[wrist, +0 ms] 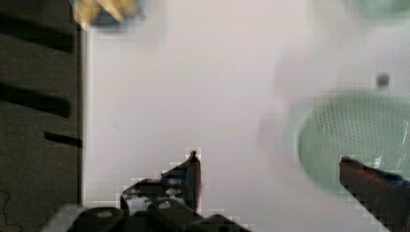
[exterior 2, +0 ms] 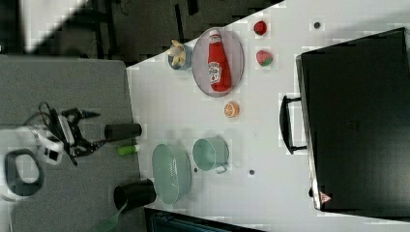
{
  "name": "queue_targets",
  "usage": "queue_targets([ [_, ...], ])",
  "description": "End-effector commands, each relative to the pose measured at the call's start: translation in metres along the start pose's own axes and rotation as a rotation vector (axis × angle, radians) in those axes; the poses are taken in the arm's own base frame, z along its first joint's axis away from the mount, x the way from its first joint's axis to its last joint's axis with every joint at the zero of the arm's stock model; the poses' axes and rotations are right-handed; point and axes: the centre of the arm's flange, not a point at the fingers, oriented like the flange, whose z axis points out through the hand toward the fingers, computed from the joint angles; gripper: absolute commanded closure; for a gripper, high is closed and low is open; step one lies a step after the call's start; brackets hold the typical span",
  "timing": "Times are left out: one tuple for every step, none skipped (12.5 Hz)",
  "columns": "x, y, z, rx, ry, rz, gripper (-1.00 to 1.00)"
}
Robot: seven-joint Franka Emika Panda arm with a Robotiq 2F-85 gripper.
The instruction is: Drag strainer backwards.
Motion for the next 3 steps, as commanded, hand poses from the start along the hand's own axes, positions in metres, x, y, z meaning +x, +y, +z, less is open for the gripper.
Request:
queue_targets([
  [0.131, -0.002, -0.042, -0.08, 0.135, -0.282, -1.0],
  [0.165, 0.0, -0.06, -0.115, 0.202, -0.372, -1.0],
  [0.195, 0.004, -0.074, -0.144, 0.253, -0.452, -1.0],
])
